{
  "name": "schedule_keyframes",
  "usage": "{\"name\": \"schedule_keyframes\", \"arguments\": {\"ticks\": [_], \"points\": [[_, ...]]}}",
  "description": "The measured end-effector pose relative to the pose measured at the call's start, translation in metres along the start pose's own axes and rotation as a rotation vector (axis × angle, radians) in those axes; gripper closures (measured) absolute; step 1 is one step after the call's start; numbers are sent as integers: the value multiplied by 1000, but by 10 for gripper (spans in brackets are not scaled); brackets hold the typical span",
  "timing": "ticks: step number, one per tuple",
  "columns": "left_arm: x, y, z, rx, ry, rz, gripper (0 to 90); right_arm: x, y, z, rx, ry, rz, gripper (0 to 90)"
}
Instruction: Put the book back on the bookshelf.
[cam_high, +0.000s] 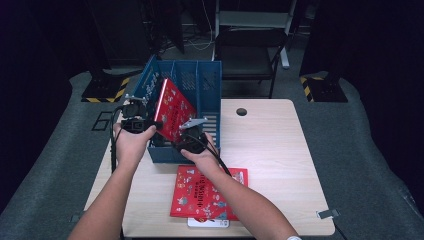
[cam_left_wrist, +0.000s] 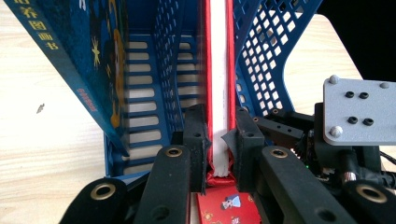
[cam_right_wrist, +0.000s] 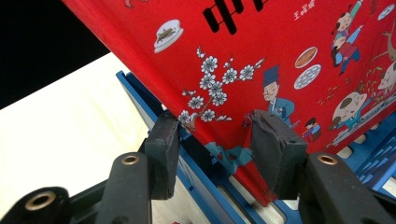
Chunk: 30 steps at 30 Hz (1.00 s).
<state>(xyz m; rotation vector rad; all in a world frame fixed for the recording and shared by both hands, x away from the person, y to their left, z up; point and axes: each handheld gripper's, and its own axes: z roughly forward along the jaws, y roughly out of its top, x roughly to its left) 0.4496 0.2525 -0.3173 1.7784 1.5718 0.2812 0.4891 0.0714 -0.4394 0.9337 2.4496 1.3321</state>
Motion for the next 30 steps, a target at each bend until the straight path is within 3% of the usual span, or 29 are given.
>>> {"name": "schedule_keyframes", "arguments": {"ticks": [8,19,30], "points": [[-1,3,4,-20,3,9,791,-2,0,-1,-8,1,-9,523],[-4,11,11,-30,4,18,790,-6,0,-1,-17,10,36,526],[-5,15,19,-99,-9,7,774,-9,1,-3,-38,-14,31,555]]}}
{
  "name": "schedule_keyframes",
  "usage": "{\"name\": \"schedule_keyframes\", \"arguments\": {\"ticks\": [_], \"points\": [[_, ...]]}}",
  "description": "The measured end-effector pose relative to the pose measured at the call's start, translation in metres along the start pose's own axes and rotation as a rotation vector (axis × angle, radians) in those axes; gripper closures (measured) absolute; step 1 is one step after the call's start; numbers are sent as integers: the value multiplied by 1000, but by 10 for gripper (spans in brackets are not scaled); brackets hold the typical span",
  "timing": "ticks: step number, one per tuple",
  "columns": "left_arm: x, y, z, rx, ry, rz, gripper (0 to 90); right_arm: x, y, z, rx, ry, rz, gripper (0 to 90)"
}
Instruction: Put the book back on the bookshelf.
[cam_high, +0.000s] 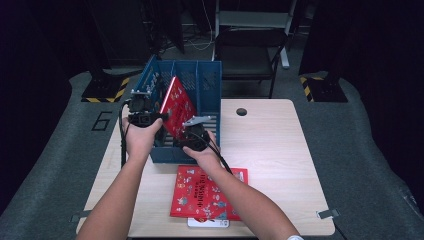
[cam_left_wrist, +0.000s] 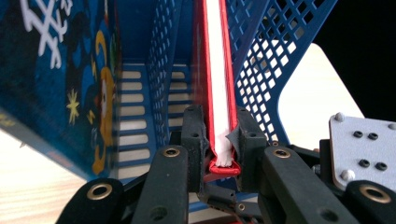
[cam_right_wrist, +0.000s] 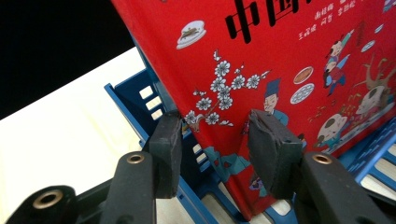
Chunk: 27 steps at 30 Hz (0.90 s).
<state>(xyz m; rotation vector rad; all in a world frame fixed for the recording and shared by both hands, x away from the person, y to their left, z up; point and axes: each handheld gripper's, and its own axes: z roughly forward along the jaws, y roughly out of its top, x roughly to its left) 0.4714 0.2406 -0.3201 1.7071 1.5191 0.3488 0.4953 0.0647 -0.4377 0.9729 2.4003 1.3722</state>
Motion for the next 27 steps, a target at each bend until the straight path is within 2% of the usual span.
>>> {"name": "schedule_keyframes", "arguments": {"ticks": [4,5,7,17,22,24,27], "points": [[-1,0,3,-20,-13,-1,761,-1,0,-1,-5,-4,3,557],[-2,-1,4,-30,-32,-13,752,-2,0,-1,-7,-5,-1,558],[-3,-1,6,-49,-38,-26,732,-2,0,-1,-7,-5,4,558],[-6,-3,9,-89,-23,5,726,-5,-1,-6,-11,-18,2,558],[-5,-5,11,-101,-35,12,718,-4,-1,-6,-12,-23,-8,558],[-5,-7,13,-123,-38,10,693,-4,-2,-6,-10,-26,-13,558],[-4,-11,15,-142,-36,32,655,-3,-2,-7,-12,-27,-9,558]]}}
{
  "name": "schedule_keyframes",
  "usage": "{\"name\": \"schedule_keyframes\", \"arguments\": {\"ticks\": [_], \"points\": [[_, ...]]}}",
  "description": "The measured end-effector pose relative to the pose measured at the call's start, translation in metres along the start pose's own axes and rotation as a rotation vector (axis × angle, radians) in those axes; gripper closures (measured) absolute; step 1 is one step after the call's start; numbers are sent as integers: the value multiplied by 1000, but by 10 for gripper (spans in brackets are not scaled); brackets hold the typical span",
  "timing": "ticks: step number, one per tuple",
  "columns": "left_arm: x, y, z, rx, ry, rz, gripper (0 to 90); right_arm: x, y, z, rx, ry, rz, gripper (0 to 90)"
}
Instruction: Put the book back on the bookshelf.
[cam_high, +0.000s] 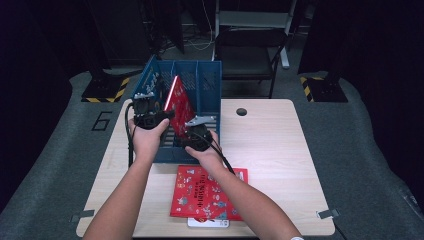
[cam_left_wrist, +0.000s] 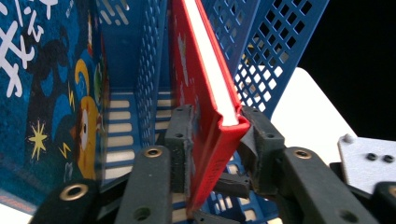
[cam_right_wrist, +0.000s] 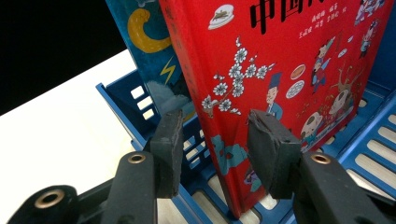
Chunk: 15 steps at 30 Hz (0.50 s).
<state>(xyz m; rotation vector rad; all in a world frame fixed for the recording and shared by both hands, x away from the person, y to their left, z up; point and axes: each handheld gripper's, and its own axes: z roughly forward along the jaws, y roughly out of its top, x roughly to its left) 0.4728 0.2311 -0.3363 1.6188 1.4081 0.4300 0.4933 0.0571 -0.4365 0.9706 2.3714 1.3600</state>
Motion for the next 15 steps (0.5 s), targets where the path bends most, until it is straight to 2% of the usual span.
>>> {"name": "schedule_keyframes", "arguments": {"ticks": [4,9,15], "points": [[-2,-4,1,-14,8,47,657,-1,0,-2,-6,-11,-2,563],[-4,-10,3,-34,20,59,658,-2,-2,-4,-14,-14,-5,574],[-5,-16,3,-89,30,73,660,-4,-4,-6,-16,-27,-6,585]]}}
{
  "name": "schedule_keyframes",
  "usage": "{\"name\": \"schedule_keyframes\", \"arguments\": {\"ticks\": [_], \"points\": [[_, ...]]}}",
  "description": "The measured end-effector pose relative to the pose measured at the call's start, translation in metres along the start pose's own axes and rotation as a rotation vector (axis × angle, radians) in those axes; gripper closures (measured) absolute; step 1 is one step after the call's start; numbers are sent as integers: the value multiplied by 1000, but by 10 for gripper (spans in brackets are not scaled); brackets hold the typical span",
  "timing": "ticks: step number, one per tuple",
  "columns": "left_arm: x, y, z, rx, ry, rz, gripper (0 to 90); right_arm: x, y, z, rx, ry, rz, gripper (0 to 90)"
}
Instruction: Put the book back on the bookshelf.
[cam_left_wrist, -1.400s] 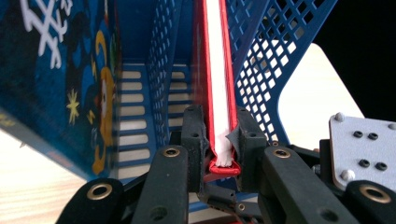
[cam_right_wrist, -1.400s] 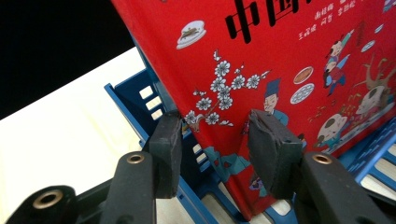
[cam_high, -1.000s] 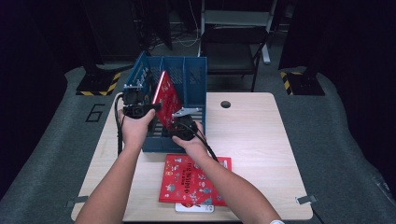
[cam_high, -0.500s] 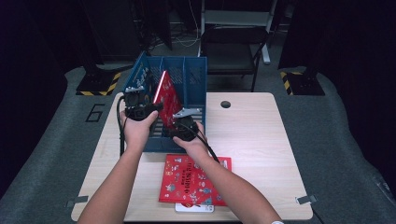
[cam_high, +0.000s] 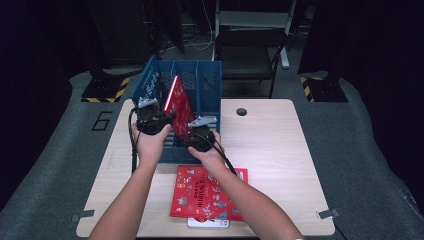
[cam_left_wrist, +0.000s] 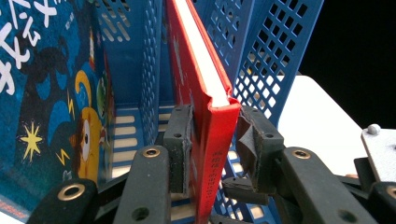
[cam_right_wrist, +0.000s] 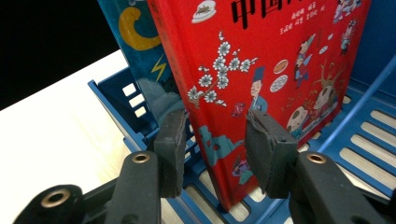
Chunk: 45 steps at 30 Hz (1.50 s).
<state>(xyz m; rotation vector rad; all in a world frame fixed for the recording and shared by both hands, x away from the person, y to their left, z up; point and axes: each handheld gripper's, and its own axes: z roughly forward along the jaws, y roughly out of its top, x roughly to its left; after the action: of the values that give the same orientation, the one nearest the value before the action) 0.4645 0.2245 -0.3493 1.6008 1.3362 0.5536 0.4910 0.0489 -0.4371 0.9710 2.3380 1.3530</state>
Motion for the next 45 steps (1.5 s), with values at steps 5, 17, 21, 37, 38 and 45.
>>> {"name": "schedule_keyframes", "arguments": {"ticks": [5,17,21,37,38,45], "points": [[-4,-4,-1,-20,26,25,691,-1,1,-2,-8,-1,2,600],[-6,-9,-3,-43,43,48,744,5,-1,4,12,20,-28,686],[-5,-9,-3,-51,45,15,750,5,-2,6,21,16,-24,701],[-5,-14,-4,-80,65,-57,781,6,-6,11,31,-6,-20,737],[-5,-14,-4,-82,69,-55,785,7,-6,11,29,-9,-21,736],[-5,-16,-5,-93,76,-67,796,9,-6,12,30,-16,-23,739]]}}
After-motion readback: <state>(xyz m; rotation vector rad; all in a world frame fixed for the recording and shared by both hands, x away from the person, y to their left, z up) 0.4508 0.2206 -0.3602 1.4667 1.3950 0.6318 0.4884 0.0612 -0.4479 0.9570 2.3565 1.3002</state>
